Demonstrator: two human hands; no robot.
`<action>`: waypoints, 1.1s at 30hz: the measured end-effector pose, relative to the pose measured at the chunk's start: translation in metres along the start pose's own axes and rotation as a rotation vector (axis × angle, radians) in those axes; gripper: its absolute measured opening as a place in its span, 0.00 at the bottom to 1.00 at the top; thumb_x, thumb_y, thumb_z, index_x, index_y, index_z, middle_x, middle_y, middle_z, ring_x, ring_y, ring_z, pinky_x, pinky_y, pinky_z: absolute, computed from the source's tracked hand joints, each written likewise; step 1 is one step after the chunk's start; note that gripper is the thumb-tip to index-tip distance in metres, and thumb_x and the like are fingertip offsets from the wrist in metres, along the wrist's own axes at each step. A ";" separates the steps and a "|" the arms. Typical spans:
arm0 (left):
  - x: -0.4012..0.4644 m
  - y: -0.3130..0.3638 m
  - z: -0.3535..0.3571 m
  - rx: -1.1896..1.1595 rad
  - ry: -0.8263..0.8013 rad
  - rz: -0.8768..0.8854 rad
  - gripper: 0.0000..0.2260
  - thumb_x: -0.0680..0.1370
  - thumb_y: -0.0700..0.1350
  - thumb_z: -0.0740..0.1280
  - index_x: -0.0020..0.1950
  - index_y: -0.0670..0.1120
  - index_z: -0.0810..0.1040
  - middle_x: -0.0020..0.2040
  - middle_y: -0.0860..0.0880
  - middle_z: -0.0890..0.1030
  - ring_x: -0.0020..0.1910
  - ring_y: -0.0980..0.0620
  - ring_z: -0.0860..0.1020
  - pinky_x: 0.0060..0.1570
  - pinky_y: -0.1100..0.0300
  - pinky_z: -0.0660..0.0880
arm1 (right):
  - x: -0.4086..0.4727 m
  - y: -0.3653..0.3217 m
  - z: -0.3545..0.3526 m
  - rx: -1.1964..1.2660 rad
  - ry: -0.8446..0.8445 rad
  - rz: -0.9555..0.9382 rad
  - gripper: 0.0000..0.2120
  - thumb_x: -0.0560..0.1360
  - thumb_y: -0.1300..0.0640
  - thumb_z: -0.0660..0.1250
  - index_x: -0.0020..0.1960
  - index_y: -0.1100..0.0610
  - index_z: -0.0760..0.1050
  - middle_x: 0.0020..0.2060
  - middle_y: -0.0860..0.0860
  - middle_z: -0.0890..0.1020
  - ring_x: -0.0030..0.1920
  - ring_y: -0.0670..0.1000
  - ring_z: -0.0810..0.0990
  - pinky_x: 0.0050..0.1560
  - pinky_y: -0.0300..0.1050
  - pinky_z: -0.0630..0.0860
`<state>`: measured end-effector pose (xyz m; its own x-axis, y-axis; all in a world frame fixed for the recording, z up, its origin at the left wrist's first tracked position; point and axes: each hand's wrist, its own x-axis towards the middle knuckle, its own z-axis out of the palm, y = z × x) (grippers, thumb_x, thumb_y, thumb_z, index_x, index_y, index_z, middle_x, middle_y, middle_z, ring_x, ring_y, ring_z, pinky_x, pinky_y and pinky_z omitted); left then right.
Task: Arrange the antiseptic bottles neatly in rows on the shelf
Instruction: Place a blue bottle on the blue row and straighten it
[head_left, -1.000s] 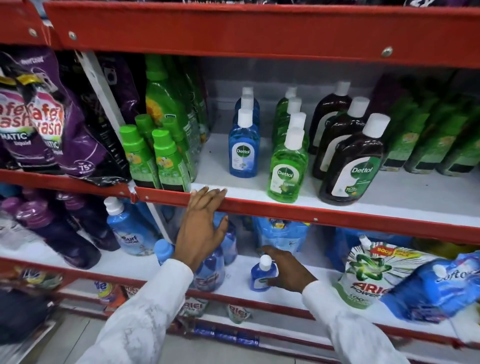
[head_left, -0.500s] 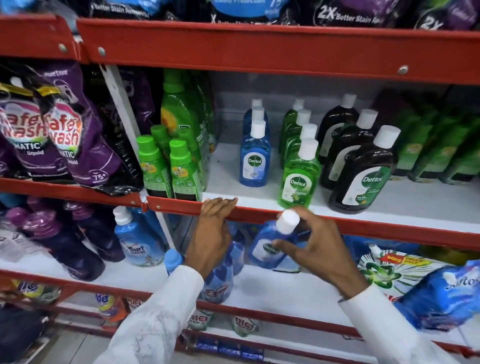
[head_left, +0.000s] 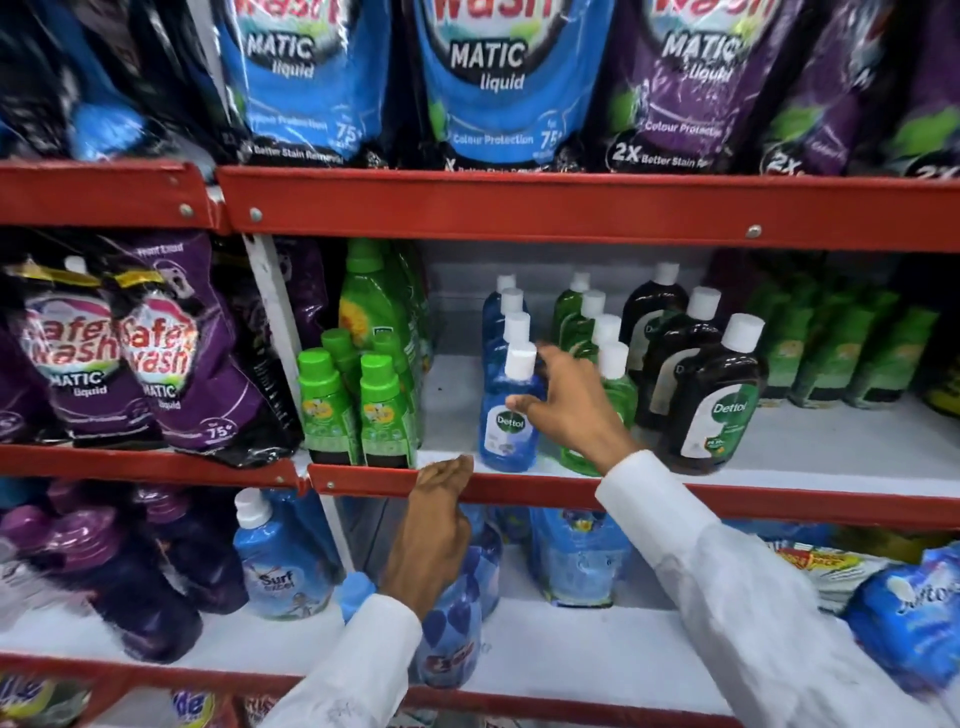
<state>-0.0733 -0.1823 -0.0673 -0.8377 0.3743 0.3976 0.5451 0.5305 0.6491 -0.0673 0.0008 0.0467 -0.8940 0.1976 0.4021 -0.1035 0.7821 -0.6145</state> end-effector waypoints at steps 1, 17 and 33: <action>-0.002 0.000 0.000 -0.008 -0.002 -0.004 0.31 0.67 0.32 0.55 0.70 0.40 0.72 0.69 0.39 0.76 0.71 0.44 0.70 0.76 0.56 0.61 | 0.002 0.002 0.004 0.004 0.000 0.009 0.23 0.68 0.57 0.77 0.61 0.56 0.76 0.54 0.55 0.85 0.54 0.56 0.83 0.57 0.51 0.79; 0.052 0.011 -0.014 -0.062 0.068 -0.130 0.27 0.72 0.44 0.73 0.69 0.39 0.73 0.63 0.41 0.82 0.59 0.45 0.81 0.60 0.51 0.79 | -0.035 0.018 0.032 -0.040 0.103 0.075 0.25 0.71 0.55 0.76 0.65 0.56 0.73 0.53 0.55 0.86 0.53 0.55 0.84 0.52 0.40 0.75; 0.063 0.012 0.005 -0.323 0.128 -0.248 0.22 0.66 0.42 0.80 0.58 0.38 0.81 0.53 0.41 0.86 0.45 0.54 0.83 0.52 0.54 0.83 | -0.050 0.049 0.060 0.116 0.216 0.134 0.09 0.75 0.64 0.68 0.55 0.60 0.81 0.50 0.54 0.87 0.49 0.50 0.86 0.56 0.45 0.81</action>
<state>-0.1192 -0.1483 -0.0375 -0.9505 0.1571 0.2679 0.3057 0.3197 0.8969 -0.0544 -0.0061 -0.0447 -0.7906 0.4262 0.4396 -0.0507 0.6699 -0.7407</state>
